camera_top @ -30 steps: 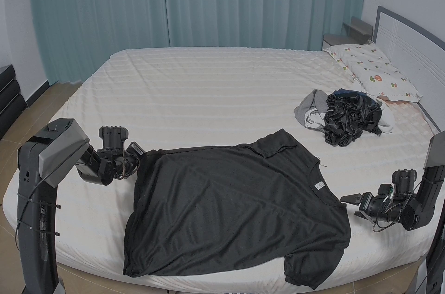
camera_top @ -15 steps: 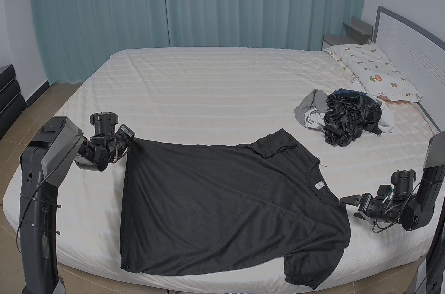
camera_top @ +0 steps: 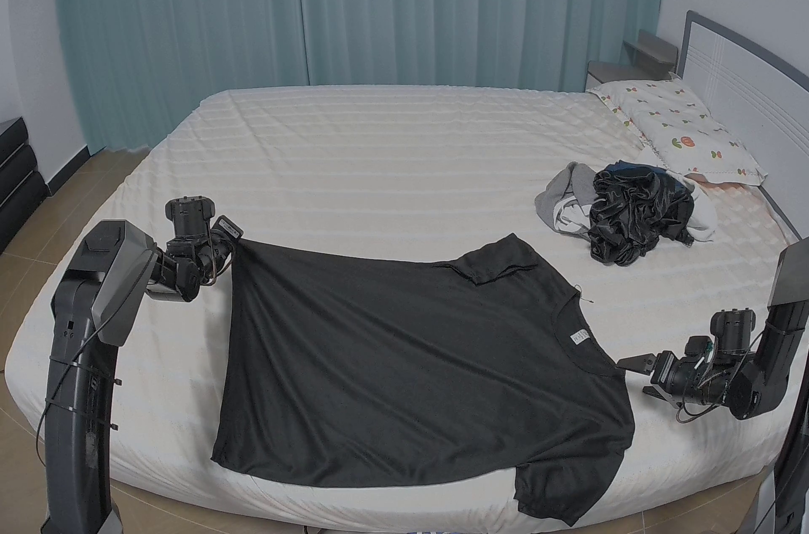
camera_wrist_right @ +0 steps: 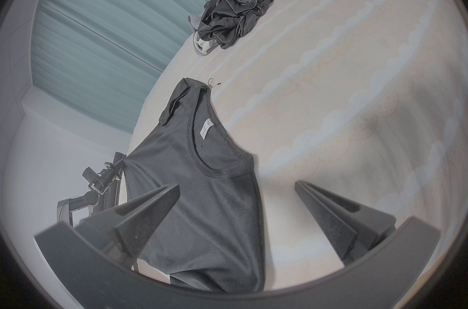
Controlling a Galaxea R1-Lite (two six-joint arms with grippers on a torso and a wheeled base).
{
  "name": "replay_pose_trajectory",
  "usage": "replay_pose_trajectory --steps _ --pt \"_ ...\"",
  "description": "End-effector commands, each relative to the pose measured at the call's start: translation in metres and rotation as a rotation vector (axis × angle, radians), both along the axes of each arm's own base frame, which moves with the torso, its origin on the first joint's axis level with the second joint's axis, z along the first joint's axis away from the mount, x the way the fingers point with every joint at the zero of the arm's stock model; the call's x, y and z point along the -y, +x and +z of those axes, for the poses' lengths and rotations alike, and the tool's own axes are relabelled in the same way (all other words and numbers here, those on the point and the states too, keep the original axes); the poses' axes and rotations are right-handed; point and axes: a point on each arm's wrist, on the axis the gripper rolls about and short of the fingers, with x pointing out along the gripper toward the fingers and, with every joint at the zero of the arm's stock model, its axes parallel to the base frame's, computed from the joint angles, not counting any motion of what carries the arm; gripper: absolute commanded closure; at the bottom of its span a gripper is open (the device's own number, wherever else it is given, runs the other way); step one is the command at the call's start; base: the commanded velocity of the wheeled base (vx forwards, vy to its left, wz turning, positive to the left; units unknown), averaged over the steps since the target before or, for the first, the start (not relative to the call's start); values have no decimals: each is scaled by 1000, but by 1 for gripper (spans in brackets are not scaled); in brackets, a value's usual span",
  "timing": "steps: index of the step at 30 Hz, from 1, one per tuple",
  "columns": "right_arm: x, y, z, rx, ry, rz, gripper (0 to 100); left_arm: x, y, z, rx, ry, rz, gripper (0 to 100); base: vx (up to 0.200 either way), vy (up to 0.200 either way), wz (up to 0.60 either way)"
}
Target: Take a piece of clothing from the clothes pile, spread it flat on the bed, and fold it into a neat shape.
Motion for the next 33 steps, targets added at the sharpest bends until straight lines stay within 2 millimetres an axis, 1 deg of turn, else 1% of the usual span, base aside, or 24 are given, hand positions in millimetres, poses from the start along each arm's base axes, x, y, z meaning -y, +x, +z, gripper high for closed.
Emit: replay_pose_trajectory --steps 1,6,7,10,14,17,18,19,20,22,23,25,26,28,29,31,32,33 --pt "0 0 0 -1 1 1 0 -4 3 -9 -14 4 8 100 0 0 0" --pt "0 0 -1 -4 1 1 0 -3 5 -12 -9 4 6 100 0 0 0" --pt "0 0 -1 -4 1 1 0 -3 5 -12 -9 4 6 0 0 0 0" --pt "-1 0 -1 -2 1 2 0 -3 5 -12 -9 2 7 0 0 0 0" --pt "-1 -1 -1 -4 2 1 0 -12 -1 -10 -28 -7 28 0 0 0 0" --pt "-1 -1 0 -4 2 1 0 -20 -16 -1 -64 -22 37 0 0 0 0" --pt "-1 -1 0 -4 2 1 0 -24 -27 4 -86 -30 33 0 0 0 0" --pt "-1 -1 0 -4 2 1 0 -24 -27 4 -86 -30 33 0 0 0 0" --pt "-1 -1 0 -6 2 1 0 -25 -43 9 -114 -50 0 0 0 0 0" --pt "-1 -1 -1 -7 3 1 0 -23 -64 14 -140 -77 -42 0 0 0 0" --pt "-1 -1 0 -6 2 1 0 -23 -78 16 -152 -97 -58 0 0 0 0" --pt "-1 -1 0 -6 2 1 0 -20 -98 17 -168 -134 -82 0 0 0 0" --pt "-1 -1 0 -6 2 1 0 -19 -102 18 -169 -141 -84 0 0 0 0" --pt "-1 -1 0 -6 2 1 0 -13 -131 16 -199 -163 -103 0 0 0 0" --pt "-1 -1 0 -6 2 1 0 -12 -136 16 -206 -166 -105 0 0 0 0" --pt "-1 -3 -1 -11 1 3 0 -2 -161 12 -248 -173 -124 0 -100 0 0" --pt "-1 -3 -1 -11 1 3 0 2 -168 12 -258 -174 -131 0 -200 0 0" --pt "-1 -3 -1 -11 1 3 0 2 -168 12 -258 -174 -131 0 -200 0 0"
